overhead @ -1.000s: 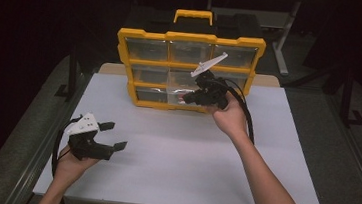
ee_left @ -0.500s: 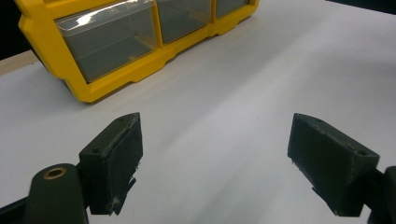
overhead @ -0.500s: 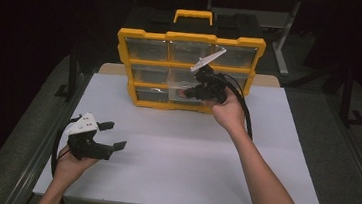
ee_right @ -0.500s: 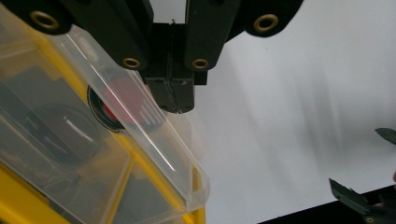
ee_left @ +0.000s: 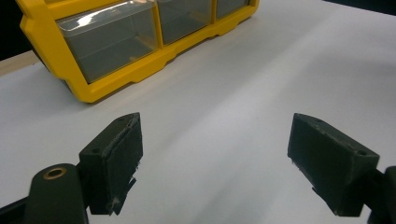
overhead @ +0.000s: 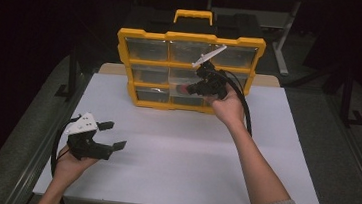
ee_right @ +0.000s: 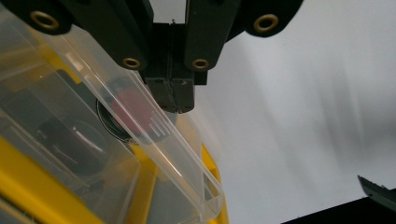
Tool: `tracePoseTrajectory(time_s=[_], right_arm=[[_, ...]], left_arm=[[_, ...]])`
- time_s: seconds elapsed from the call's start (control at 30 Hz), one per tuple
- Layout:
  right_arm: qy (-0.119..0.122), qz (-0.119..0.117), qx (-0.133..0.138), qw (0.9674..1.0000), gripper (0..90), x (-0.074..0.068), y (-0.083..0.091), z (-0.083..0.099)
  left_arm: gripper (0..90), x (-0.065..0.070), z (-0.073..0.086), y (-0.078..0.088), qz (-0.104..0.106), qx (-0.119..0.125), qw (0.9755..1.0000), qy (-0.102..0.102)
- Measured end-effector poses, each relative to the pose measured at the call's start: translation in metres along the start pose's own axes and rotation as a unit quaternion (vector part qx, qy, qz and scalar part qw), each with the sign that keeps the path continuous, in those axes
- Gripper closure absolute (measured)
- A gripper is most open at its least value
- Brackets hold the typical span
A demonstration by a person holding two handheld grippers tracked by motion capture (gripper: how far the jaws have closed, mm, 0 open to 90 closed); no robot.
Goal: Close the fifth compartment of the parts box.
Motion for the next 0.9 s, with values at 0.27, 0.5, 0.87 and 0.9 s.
tracePoseTrajectory(time_s=[0.27, 0.5, 0.87, 0.9], right_arm=[[-0.005, 0.019, -0.003, 0.9998, 88.9, 0.011, 0.000, -0.003], [-0.014, 0.028, -0.005, 0.9995, 88.9, 0.017, 0.001, -0.004], [-0.013, 0.041, -0.011, 0.9990, 88.9, 0.020, -0.002, -0.011], [-0.004, 0.041, -0.012, 0.9991, 88.9, 0.022, -0.001, -0.010]], left_arm=[[17.9, 0.000, -0.001, 0.000, -0.001, 0.002, 1.0000, 0.002], [17.9, 0.001, -0.001, 0.000, 0.000, 0.002, 1.0000, 0.003], [17.9, 0.000, -0.002, 0.001, -0.001, 0.001, 1.0000, 0.001], [17.9, 0.000, -0.002, 0.001, -0.001, 0.001, 1.0000, 0.000]])
Point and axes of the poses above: each handheld gripper's, and its own axes: y roughly backward along the jaws, z roughly out of its underside, x roughly to its right, the point moved 8 cm from there along -y, roughly forward along the jaws, and after that the axes turned 15 degrees about x, right-handed, at the moved point
